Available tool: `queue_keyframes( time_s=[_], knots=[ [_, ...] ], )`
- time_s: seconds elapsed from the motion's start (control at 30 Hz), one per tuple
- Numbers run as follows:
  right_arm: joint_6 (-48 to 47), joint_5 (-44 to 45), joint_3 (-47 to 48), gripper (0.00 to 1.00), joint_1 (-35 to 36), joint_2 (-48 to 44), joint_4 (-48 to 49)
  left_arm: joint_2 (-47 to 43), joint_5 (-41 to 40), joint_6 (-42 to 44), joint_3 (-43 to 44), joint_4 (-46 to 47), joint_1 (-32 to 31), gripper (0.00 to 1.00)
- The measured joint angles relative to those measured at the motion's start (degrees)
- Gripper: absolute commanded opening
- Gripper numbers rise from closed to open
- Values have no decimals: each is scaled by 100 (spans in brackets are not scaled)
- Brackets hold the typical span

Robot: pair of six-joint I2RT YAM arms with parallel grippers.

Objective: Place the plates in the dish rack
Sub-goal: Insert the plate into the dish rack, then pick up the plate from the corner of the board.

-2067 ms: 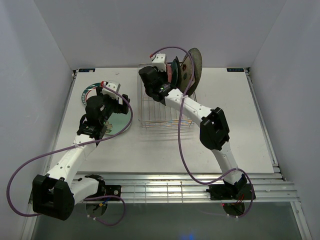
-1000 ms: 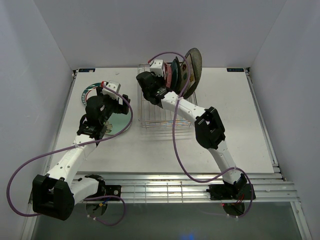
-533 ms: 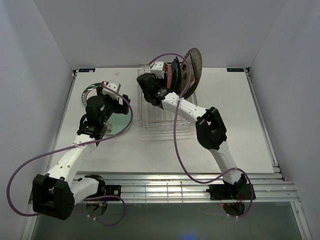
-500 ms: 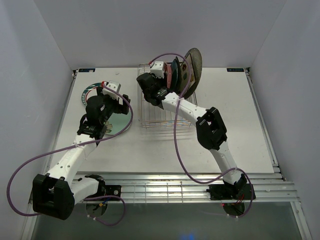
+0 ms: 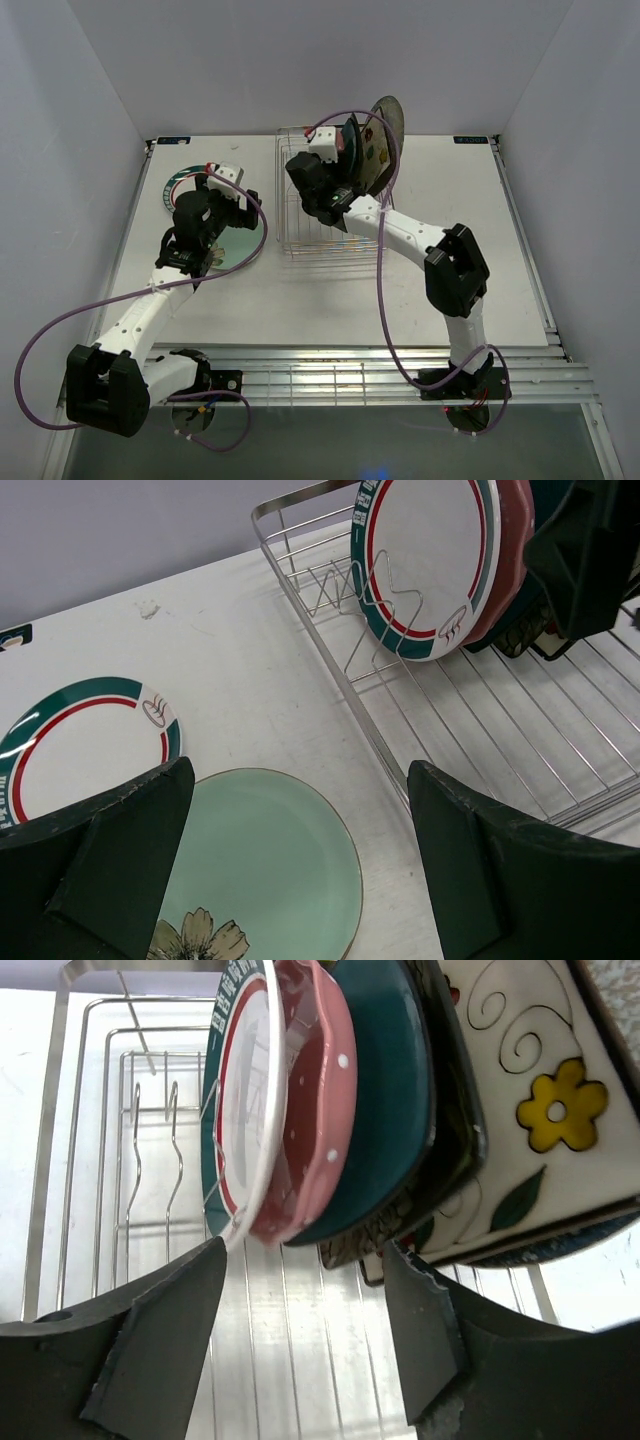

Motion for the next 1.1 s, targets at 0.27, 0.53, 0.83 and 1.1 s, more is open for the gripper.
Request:
queue_keyframes(
  time_s=[0.27, 0.53, 0.83, 1.1],
  knots=[
    [9, -595, -1766, 92, 24, -1508, 584, 0, 37, 280, -11, -44, 0, 98],
    [55, -1054, -3051, 90, 24, -2507, 964, -179, -96, 654, -616, -17, 0, 98],
    [181, -1467, -5010, 90, 24, -4284, 1425, -896, 168, 1469, -1082, -358, 0, 98],
    [343, -1753, -6048, 90, 22, -5724, 1631, -964, 544, 2041, -1220, -914, 0, 98]
  ],
)
